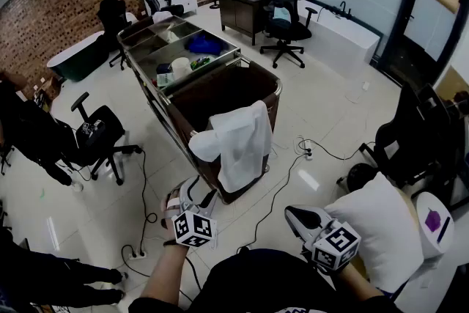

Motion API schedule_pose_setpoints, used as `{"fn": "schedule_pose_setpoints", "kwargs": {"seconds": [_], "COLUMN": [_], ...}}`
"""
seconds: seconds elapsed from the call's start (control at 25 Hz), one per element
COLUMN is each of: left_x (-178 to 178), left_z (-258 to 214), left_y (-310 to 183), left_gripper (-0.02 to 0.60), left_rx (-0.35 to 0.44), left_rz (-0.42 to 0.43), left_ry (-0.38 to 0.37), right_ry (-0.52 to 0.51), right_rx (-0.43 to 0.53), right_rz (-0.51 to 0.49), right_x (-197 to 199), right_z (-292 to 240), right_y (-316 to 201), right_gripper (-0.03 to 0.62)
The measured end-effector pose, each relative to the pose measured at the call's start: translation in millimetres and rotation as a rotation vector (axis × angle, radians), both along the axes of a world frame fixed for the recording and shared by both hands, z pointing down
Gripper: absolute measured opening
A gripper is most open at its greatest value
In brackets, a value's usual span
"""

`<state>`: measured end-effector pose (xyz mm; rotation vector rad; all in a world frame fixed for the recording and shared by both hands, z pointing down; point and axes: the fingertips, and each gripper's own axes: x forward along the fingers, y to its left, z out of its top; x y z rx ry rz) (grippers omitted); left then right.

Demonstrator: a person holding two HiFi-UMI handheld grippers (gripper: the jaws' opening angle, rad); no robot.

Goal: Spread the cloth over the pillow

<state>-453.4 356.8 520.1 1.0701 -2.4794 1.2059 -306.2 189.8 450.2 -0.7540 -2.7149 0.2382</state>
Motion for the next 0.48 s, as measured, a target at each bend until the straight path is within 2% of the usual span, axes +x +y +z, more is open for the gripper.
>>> {"fn": "schedule_pose_setpoints", "kwargs": {"seconds": [0.24,0.48], "left_x": [-40,-92], "left_z": [4,32], "left_y": [-6,-6], "left_gripper": [0.279,0.322], "left_rx": [-0.033,-0.095], "left_rz": [-0.042,-0.121], "left_ry": [-0.045,-0.065], "right_ry": [0.015,0.021], "right_rx": [-0.004,0.032], "right_rz": [-0.002,-0.018], "right_x": [-2,-2], "right_z": [6,10], "right_y": [-1,2], "right_gripper": [0.006,0.006]}}
